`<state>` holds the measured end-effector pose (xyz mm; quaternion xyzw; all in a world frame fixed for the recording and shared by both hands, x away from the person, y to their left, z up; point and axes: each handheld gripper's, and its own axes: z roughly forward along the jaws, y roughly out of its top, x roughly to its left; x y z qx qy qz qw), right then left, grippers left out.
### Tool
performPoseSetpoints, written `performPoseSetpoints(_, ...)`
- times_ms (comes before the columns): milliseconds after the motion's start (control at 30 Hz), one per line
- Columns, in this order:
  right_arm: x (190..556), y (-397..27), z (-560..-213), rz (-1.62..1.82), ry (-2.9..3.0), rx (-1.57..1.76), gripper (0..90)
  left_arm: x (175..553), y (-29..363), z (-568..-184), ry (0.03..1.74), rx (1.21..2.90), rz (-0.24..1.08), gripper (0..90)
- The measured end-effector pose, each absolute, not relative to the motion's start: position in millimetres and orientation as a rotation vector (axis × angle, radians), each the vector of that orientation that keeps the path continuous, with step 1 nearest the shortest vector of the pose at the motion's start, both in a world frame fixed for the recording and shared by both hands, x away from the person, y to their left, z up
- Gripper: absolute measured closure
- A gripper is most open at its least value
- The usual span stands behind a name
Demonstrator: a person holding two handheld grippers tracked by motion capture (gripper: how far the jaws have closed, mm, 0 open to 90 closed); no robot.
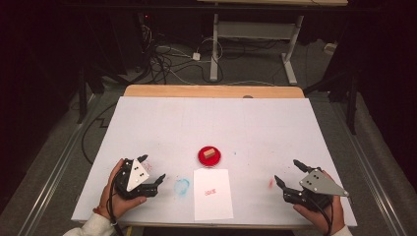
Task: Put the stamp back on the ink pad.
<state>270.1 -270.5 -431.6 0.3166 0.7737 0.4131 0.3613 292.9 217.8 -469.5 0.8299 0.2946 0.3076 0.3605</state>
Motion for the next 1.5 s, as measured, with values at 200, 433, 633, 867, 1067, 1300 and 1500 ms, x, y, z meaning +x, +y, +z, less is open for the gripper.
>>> performPoseSetpoints(200,269.5,-270.1,-431.3,1.068,1.995,0.813,25.9,289.8,216.6,-470.1,0.755,2.149,0.793,16.6)
performPoseSetpoints(433,268.0,-268.6,-430.7,1.064,1.998,0.801,25.9,288.7,215.3,-468.8,0.741,2.144,0.801,16.6)
performPoseSetpoints(633,265.2,-264.8,-429.5,1.056,1.998,0.788,25.9,286.4,218.3,-467.2,0.742,2.127,0.802,16.6)
performPoseSetpoints(867,267.2,-265.4,-430.6,1.052,2.002,0.792,25.8,289.1,218.3,-467.5,0.741,2.135,0.795,16.6)
performPoseSetpoints(1067,266.3,-266.6,-429.9,1.056,1.995,0.790,25.8,288.3,217.2,-466.6,0.738,2.129,0.800,16.6)
performPoseSetpoints(1300,266.9,-265.0,-429.8,1.059,1.996,0.791,25.8,289.3,217.8,-466.9,0.743,2.128,0.792,16.5)
performPoseSetpoints(1500,267.1,-263.7,-430.9,1.060,2.005,0.789,25.8,290.4,218.0,-466.4,0.745,2.131,0.787,16.6)
